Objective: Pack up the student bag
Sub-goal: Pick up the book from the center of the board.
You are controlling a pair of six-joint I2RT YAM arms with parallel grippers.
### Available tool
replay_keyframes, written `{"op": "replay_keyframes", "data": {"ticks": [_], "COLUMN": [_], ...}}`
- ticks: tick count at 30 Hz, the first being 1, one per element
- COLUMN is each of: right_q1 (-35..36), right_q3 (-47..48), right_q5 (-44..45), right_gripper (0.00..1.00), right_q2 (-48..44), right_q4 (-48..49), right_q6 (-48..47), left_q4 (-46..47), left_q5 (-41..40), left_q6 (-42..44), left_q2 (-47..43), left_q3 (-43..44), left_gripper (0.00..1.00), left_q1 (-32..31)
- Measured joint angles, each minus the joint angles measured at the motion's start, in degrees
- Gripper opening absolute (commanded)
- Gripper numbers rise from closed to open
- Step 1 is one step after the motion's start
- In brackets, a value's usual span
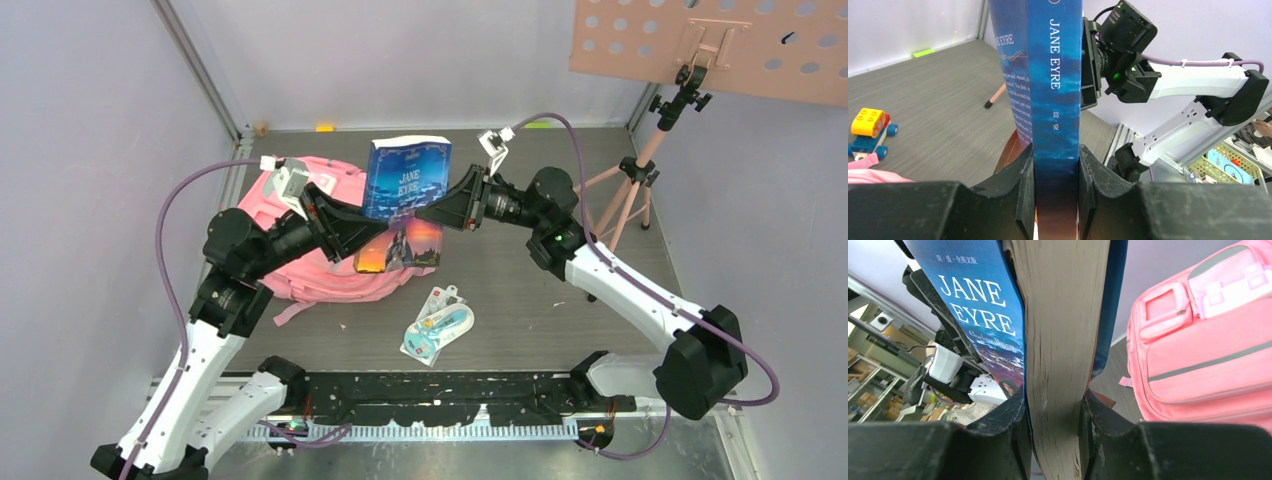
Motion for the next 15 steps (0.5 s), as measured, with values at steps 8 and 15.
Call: {"op": "replay_keyframes", "data": {"ticks": [8,15], "right_q1": [1.7,2.1], "right_q3": [-5.9,-6.1], "right_q5": [6.8,6.8], "right_gripper": [0.01,0.00], "right_q2": [-5.1,-5.1], "right_q4": [-2.8,-3.3], "right_q6": [-1.4,-1.3], "left_q4": [0.7,0.7], "left_q5": [-1.0,-1.6], "left_q6": [0.9,0.8], "left_q2": [0.5,1.9], "left_q3": [-3.2,-4.2], "left_gripper": [0.95,1.00], "left_q1": [-0.9,-1.2]}}
